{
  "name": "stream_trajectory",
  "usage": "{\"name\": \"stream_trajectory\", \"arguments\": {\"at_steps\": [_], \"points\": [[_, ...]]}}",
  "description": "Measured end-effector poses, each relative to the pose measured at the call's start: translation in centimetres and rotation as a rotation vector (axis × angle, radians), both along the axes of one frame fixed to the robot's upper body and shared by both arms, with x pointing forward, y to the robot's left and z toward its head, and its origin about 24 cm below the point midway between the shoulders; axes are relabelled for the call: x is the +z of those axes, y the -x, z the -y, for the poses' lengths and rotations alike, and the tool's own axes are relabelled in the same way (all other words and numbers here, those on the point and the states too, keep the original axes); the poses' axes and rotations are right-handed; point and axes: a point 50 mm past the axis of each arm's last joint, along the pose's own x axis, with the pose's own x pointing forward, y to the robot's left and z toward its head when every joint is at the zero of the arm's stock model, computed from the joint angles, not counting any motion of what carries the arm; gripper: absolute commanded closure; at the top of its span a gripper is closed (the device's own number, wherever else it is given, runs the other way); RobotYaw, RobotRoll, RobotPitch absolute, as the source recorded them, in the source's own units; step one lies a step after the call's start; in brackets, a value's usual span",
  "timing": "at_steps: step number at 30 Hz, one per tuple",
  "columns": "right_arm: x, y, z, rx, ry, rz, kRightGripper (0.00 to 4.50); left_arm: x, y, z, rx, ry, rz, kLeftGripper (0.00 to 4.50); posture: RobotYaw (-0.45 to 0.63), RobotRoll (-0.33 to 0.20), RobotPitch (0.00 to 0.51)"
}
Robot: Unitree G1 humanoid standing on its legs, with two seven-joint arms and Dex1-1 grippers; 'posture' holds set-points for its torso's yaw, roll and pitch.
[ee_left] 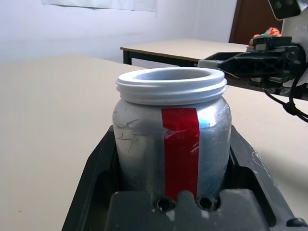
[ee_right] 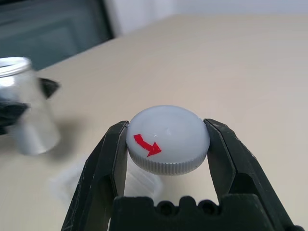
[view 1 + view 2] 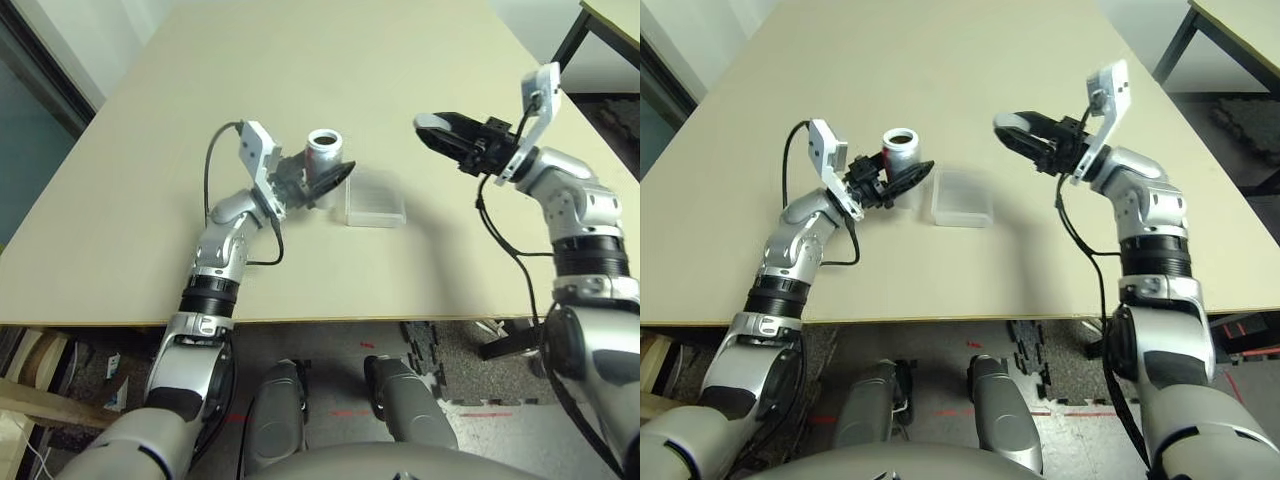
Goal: Pour the medicine from the bottle into the box.
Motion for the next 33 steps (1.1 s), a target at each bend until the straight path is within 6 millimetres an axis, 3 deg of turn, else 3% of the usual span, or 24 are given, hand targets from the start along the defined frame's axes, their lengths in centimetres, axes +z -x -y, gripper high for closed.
{"name": "stream_trajectory", "arguments": {"at_steps": [8, 29, 33], "points": [[-1.6, 1.0, 2.4, -0.203, 0.070, -0.046, 1.92, 0.1, -0.5, -0.6, 0.032, 0.003, -0.005, 1.86, -0.16, 0.000, 0.163], [-3.7, 0.6, 3.4, -0.335, 0.258, -0.166, 1.92, -0.1, -0.7, -1.2, 0.062, -0.010, -0.009, 1.86, -0.13, 0.000, 0.151], [-4.0, 0.6, 3.2, -0.333, 0.271, -0.174, 0.59, 0.0, -0.7, -1.2, 0.063, -0.011, -0.003, 1.86, -0.13, 0.000, 0.151]]}}
